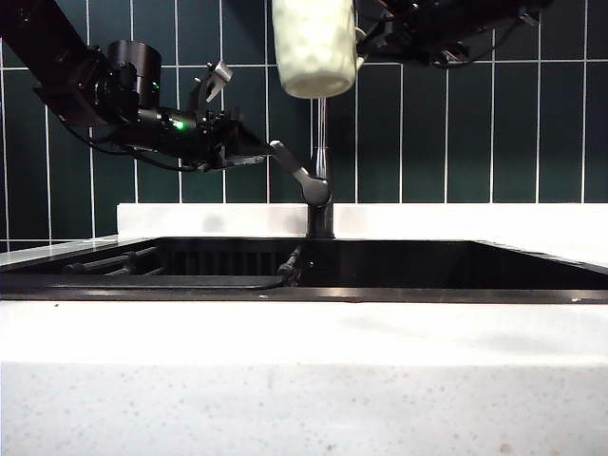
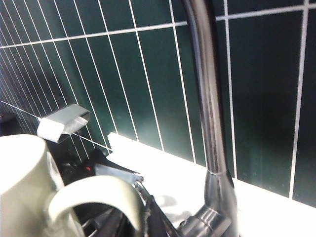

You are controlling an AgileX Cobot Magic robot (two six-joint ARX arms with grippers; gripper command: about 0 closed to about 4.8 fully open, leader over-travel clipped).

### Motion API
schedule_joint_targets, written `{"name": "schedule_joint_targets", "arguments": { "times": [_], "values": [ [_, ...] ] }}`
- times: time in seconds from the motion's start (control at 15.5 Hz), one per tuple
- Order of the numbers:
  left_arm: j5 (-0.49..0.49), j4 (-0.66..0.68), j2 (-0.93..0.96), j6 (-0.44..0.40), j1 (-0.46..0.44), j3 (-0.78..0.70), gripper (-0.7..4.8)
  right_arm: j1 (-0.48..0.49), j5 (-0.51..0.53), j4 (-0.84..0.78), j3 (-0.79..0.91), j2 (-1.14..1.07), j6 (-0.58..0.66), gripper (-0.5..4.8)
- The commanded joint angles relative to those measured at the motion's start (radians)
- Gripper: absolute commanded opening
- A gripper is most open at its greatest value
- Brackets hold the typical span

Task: Pick up the mug next to the sink, go to the faucet to get some water, pour the water into the sink, and finally put the mug back to its place.

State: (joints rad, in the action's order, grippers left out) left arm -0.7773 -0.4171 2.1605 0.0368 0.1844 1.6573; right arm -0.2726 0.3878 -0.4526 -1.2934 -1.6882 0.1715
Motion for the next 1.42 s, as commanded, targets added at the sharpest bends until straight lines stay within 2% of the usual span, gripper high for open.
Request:
{"name": "schedule_joint_targets", "arguments": {
  "times": [0.06, 0.13, 0.32, 0.45, 0.71, 0.77, 0.9, 1.03, 1.16, 1.29, 1.36, 1.42],
  "values": [
    [-0.084, -0.016, 0.008, -0.003, 0.013, 0.035, 1.86, 0.0, 0.009, -0.04, -0.031, 0.004, 0.018, -0.01],
    [-0.09, -0.019, 0.008, -0.003, 0.019, 0.035, 1.85, 0.0, 0.011, -0.04, -0.033, 0.004, 0.018, -0.01],
    [-0.262, -0.01, 0.008, 0.028, 0.02, 0.035, 1.83, 0.0, 0.011, -0.035, -0.033, 0.004, 0.018, -0.01],
    [-0.34, -0.006, 0.008, 0.053, 0.02, 0.035, 1.83, 0.0, 0.011, -0.024, -0.033, 0.004, 0.013, -0.01],
    [-0.333, -0.007, 0.008, 0.049, 0.02, 0.035, 1.83, 0.0, 0.011, -0.014, -0.033, 0.004, 0.003, -0.01],
    [-0.311, -0.006, 0.008, 0.042, 0.019, 0.035, 1.83, 0.0, 0.01, -0.014, -0.033, 0.004, -0.001, -0.01],
    [-0.169, -0.007, 0.008, 0.04, 0.019, 0.035, 1.83, 0.0, 0.008, -0.014, -0.033, 0.004, -0.018, -0.01],
    [-0.156, -0.007, 0.008, 0.015, 0.019, 0.035, 1.83, 0.003, 0.007, -0.014, -0.033, 0.004, -0.019, -0.01],
    [-0.053, -0.01, 0.008, 0.004, 0.019, 0.035, 1.83, 0.005, 0.007, -0.014, -0.033, 0.004, -0.026, -0.01],
    [-0.029, -0.009, 0.008, -0.004, 0.018, 0.035, 1.83, 0.005, 0.007, -0.013, -0.033, 0.004, -0.026, -0.01],
    [0.064, -0.008, 0.008, -0.003, 0.018, 0.035, 1.82, 0.005, 0.007, -0.013, -0.033, 0.004, -0.026, -0.01],
    [0.235, -0.006, 0.008, -0.002, 0.021, 0.036, 1.54, 0.005, -0.009, -0.014, -0.033, 0.004, -0.047, -0.01]
  ]
}}
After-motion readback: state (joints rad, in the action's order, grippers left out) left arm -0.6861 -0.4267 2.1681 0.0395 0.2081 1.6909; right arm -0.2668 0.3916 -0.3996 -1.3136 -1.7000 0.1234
